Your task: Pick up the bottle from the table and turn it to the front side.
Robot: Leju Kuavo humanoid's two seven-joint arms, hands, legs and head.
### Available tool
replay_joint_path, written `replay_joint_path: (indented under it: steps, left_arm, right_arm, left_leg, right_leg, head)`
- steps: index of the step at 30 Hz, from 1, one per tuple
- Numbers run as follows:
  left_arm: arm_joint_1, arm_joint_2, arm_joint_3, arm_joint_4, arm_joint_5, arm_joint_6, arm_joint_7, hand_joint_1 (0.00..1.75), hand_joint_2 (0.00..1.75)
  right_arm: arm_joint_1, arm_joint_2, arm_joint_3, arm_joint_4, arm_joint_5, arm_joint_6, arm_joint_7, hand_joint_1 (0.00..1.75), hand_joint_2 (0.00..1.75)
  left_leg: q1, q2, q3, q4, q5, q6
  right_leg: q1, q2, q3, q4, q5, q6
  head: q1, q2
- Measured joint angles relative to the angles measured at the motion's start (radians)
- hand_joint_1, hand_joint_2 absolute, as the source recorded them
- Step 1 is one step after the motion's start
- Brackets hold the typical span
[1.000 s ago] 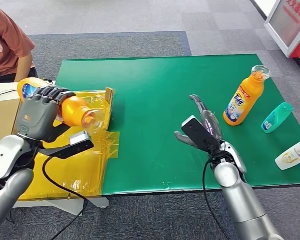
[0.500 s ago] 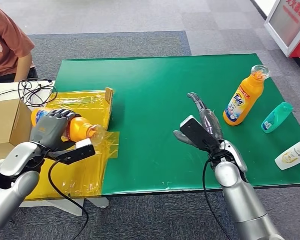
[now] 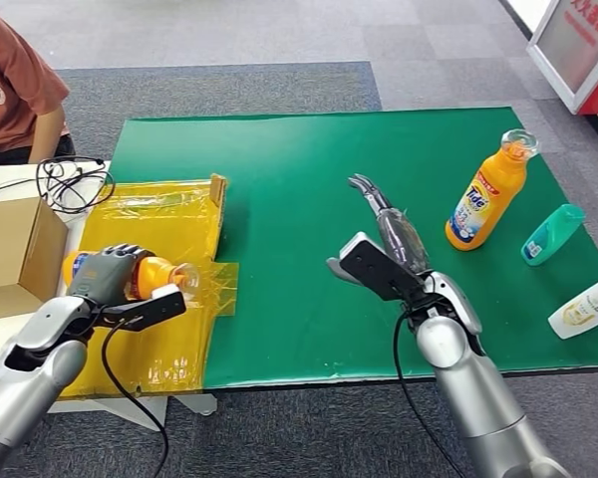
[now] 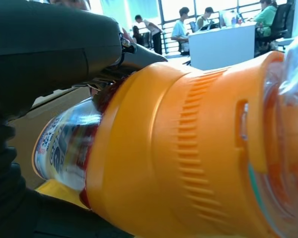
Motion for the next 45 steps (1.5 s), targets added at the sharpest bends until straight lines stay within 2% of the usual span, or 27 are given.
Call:
replay_joint_path:
  steps: [13, 25, 35, 36, 39, 40, 45]
  left_arm:
    - [0.006, -0.036, 0.037, 0.087, -0.003, 0.064, -0.018, 1.75, 1.75]
    - [-0.035, -0.119, 0.08, 0.192, 0.009, 0.102, -0.048, 1.75, 1.75]
    - [-0.054, -0.159, 0.081, 0.213, 0.037, 0.102, -0.053, 1.75, 1.75]
    - [-0.056, -0.162, 0.081, 0.215, 0.04, 0.102, -0.053, 1.55, 1.75]
    - [-0.059, -0.169, 0.081, 0.22, 0.051, 0.102, -0.056, 0.24, 1.75]
    - [-0.059, -0.171, 0.081, 0.222, 0.055, 0.102, -0.056, 0.0, 1.75]
    - [-0.059, -0.18, 0.081, 0.23, 0.062, 0.102, -0.057, 0.0, 1.75]
  right_arm:
    - [-0.001, 0.0, 0.07, -0.079, 0.005, 0.006, -0.036, 0.0, 1.75]
    - [-0.023, 0.001, 0.143, -0.101, 0.006, 0.015, -0.044, 0.0, 1.75]
    - [-0.035, 0.001, 0.162, -0.101, -0.006, 0.019, -0.046, 0.0, 1.75]
    - [-0.036, 0.001, 0.164, -0.101, -0.007, 0.019, -0.047, 0.0, 1.75]
    - [-0.038, 0.001, 0.168, -0.101, -0.009, 0.02, -0.049, 0.0, 1.75]
    - [-0.038, 0.001, 0.17, -0.101, -0.009, 0.02, -0.05, 0.0, 1.75]
    - [-0.039, 0.001, 0.177, -0.101, -0.01, 0.02, -0.052, 0.0, 1.75]
  left_leg:
    - [0.0, 0.0, 0.0, 0.0, 0.0, 0.0]
    - [0.0, 0.0, 0.0, 0.0, 0.0, 0.0]
    - [0.0, 0.0, 0.0, 0.0, 0.0, 0.0]
    - [0.0, 0.0, 0.0, 0.0, 0.0, 0.0]
    - [0.0, 0.0, 0.0, 0.0, 0.0, 0.0]
    - [0.0, 0.0, 0.0, 0.0, 0.0, 0.0]
    - [0.0, 0.0, 0.0, 0.0, 0.0, 0.0]
  right_leg:
    - [0.0, 0.0, 0.0, 0.0, 0.0, 0.0]
    - [0.0, 0.0, 0.0, 0.0, 0.0, 0.0]
    - [0.0, 0.0, 0.0, 0.0, 0.0, 0.0]
    - [0.0, 0.0, 0.0, 0.0, 0.0, 0.0]
    - [0.0, 0.0, 0.0, 0.0, 0.0, 0.0]
    - [0.0, 0.0, 0.0, 0.0, 0.0, 0.0]
    - [0.0, 0.0, 0.0, 0.0, 0.0, 0.0]
  head:
    - [0.0, 0.0]
    - [0.0, 0.0]
    - [0.0, 0.0]
    - [0.0, 0.0]
    - [0.0, 0.0]
    - [0.0, 0.0]
    - [0.0, 0.0]
